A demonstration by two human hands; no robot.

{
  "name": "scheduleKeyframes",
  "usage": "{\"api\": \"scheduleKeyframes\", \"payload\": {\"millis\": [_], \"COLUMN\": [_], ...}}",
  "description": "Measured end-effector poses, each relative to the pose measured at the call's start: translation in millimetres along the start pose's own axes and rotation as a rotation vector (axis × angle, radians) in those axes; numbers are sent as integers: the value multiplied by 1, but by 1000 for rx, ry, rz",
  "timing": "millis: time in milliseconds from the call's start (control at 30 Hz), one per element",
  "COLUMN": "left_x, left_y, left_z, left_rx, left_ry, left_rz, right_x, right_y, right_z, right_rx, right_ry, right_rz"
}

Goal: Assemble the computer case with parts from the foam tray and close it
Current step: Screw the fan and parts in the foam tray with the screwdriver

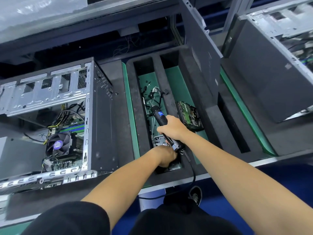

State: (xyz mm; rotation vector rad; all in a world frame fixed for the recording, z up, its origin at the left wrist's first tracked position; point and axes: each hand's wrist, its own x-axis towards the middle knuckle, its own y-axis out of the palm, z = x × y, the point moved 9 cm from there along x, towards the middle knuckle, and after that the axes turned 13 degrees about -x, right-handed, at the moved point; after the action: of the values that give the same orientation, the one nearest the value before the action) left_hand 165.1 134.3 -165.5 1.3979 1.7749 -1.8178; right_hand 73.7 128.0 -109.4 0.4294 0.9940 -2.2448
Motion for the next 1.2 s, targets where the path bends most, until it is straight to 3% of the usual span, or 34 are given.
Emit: {"api": "scheduleKeyframes", "payload": {"millis": [200, 433, 700, 833, 1033, 1200], "left_x": [-3, -3, -2, -2, -2, -1], "left_y": [1, -1, -13, -23, -19, -6], "left_z": [-7, 0, 29, 36, 37, 19], "left_rx": [73, 58, -317, -461, -377, -279], "left_ry": [64, 23, -166, -159, -192, -110], "left_rz": [-36, -117, -215, -295, -251, -125], "right_x": [-3, -6, -6, -5, -6, -6], "right_y": [0, -1, 2, 3, 2, 2], "right_z": [-1, 0, -2, -4, -3, -3], "right_rx": [61, 125, 207, 216, 229, 229], "right_ry": [-6, -8, -8, -10, -20, -22], "right_rz": [22, 35, 62, 65, 56, 61]}}
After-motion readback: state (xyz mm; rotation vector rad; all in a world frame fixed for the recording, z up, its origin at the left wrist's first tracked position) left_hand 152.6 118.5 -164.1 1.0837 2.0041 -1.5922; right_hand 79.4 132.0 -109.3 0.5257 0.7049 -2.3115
